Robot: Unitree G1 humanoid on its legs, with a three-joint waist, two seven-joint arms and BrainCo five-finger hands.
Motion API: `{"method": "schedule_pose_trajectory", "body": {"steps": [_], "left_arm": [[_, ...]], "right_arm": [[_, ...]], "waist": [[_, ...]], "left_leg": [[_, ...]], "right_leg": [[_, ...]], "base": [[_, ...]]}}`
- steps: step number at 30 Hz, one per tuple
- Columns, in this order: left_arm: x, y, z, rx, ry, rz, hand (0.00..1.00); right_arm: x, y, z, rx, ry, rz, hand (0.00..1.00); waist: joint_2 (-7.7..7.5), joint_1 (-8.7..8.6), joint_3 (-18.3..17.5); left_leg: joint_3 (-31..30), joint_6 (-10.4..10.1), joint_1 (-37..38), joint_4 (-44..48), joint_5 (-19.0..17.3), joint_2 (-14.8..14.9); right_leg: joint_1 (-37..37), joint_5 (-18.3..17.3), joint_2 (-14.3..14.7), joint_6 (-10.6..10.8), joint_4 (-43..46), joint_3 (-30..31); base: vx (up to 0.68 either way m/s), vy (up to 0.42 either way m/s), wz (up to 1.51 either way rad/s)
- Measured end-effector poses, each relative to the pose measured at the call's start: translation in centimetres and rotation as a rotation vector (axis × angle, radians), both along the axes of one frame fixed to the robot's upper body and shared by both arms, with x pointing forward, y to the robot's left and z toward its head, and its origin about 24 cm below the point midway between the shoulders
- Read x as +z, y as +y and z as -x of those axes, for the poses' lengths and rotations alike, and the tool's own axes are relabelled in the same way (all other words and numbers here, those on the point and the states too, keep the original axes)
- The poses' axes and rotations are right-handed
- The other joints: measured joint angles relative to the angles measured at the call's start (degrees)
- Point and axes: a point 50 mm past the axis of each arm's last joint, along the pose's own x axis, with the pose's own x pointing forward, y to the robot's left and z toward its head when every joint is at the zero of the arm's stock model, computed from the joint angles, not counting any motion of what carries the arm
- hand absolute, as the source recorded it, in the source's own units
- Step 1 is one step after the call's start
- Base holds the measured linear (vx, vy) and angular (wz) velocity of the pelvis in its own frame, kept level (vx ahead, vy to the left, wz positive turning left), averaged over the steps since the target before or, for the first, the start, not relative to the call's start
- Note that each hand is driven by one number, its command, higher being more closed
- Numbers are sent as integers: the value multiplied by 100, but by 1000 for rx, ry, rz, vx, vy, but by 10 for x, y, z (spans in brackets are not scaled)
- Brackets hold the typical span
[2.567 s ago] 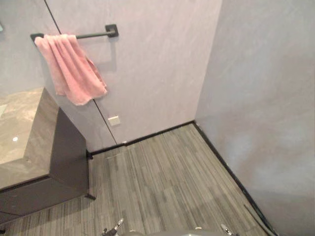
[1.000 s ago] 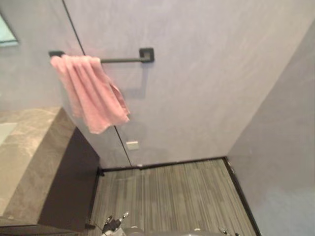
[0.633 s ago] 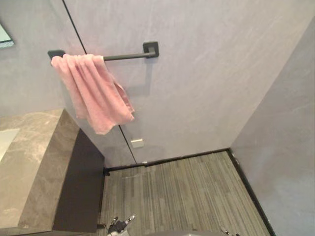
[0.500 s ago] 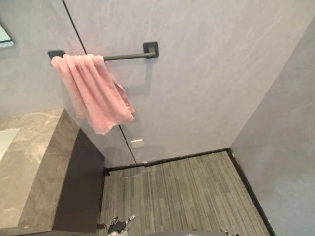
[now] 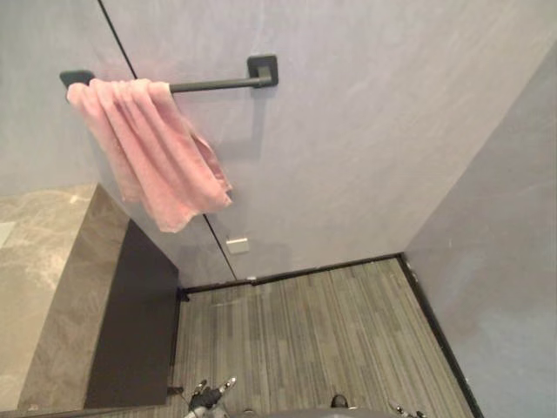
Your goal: Organize washtable
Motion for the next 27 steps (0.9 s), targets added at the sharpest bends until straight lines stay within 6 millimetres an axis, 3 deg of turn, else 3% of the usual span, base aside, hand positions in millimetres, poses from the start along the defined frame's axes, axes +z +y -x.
{"method": "schedule_pose_trajectory", "body": {"steps": [3, 5, 7, 8, 10, 11, 13, 14, 16, 17, 18, 19, 20, 21, 23, 24, 27], "left_arm": [[1, 3, -2, -2, -4, -7, 0], [1, 5, -5, -26, -7, -17, 0], [2, 6, -7, -38, -10, -22, 0], [2, 6, -7, -39, -10, -23, 0], [2, 9, -6, -40, -5, -31, 0], [2, 9, -6, -41, -3, -32, 0], [2, 9, -6, -32, -5, -31, 0], [2, 11, -7, -4, -9, -30, 0], [2, 15, -5, 29, -5, -35, 0], [3, 18, -3, 51, -3, -40, 0], [2, 15, -2, 73, -2, -30, 0], [1, 11, -1, 86, 0, -17, 0], [-1, 2, 6, 117, 11, 7, 0], [-1, 2, 7, 142, 4, 10, 0], [0, 4, 6, 177, -12, 8, 0], [1, 5, 4, 197, -25, 8, 0], [3, 6, 1, 197, -42, 1, 0]], "right_arm": [[0, 2, -2, 17, 0, -5, 0], [0, 4, -5, 19, -16, -18, 0], [1, 5, -10, 6, -41, -26, 0], [1, 6, -10, -4, -48, -30, 0], [1, 7, -15, -30, -76, -40, 0], [3, 5, -20, -24, -98, -33, 0], [3, 8, -21, 3, -111, -44, 0], [4, 9, -22, 0, -118, -46, 0], [3, 11, -22, -10, -120, -51, 0], [3, 13, -19, -19, -113, -58, 0], [3, 12, -19, -36, -119, -58, 0], [4, 8, -18, -36, -121, -48, 0], [6, 1, -16, -35, -127, -29, 0], [6, 1, -17, -33, -130, -27, 0], [6, 1, -17, -28, -131, -21, 0], [6, -1, -15, -20, -120, -14, 0], [6, -1, -9, -13, -102, -10, 0]], "waist": [[-8, 10, 11], [-68, -5, 93], [-129, -4, 193], [-200, -15, 239], [-133, -125, 325], [-155, -181, 348], [-95, -267, 328], [-105, -265, 334], [-174, -261, 325], [-246, -265, 316], [-236, -278, 300], [-142, -289, 279], [7, -259, 215], [106, -267, 163], [97, -268, 160], [100, -242, 159], [65, -106, 159]], "left_leg": [[2, 9, -3, -10, -5, -31], [-52, 93, 46, -3, -59, -133], [-192, 222, 234, -67, -180, -305], [-301, 242, 343, -143, -227, -390], [-509, 340, 524, -183, -284, -483], [-605, 397, 555, -135, -327, -407], [-769, 434, 546, -123, -394, -232], [-856, 395, 522, -125, -432, -129], [-994, 257, 517, -114, -544, -99], [-1111, 253, 555, -86, -650, -159], [-1234, 267, 648, -44, -804, -113], [-1258, 380, 726, -9, -901, -26], [-1250, 360, 767, 188, -922, 139], [-1230, 327, 565, 906, -918, 305], [-1261, 250, 76, 2394, -922, 558], [-1251, -46, -372, 3611, -743, 819], [-740, -58, -817, 4836, -785, 1160]], "right_leg": [[-47, -58, -68, 57, 100, -3], [-475, -693, -298, 174, 1348, -85], [-857, -1041, -603, 297, 2634, -100], [-1150, -1067, -765, 336, 3420, -68], [-1669, -1050, -948, 275, 4600, 122], [-1754, -1264, -801, 228, 4472, 226], [-1998, -1312, -471, 185, 3947, 247], [-2152, -1185, -286, 135, 3389, 229], [-2207, -737, -197, 118, 2289, 256], [-2220, -604, -211, 112, 1997, 304], [-2220, -305, -197, -7, 2266, 341], [-2211, -346, -169, -19, 2485, 214], [-2147, -589, -67, -130, 2598, 96], [-1879, -711, 4, -210, 2506, -22], [-1389, -786, 75, -374, 2305, -219], [-1028, -879, 183, -447, 2124, -257], [-387, -921, 233, -508, 1709, -212]], "base": [[6, 16, 0], [-13, 66, 23], [-30, 65, 35], [-23, 57, 37], [14, 53, 48], [47, 54, 59], [98, 15, 53], [211, -62, 54], [284, -131, 52], [408, -220, 61], [507, -286, 67], [446, -220, 59], [453, -184, 47], [451, -197, 38], [472, -259, 35], [422, -202, 18], [374, -118, -8]]}}
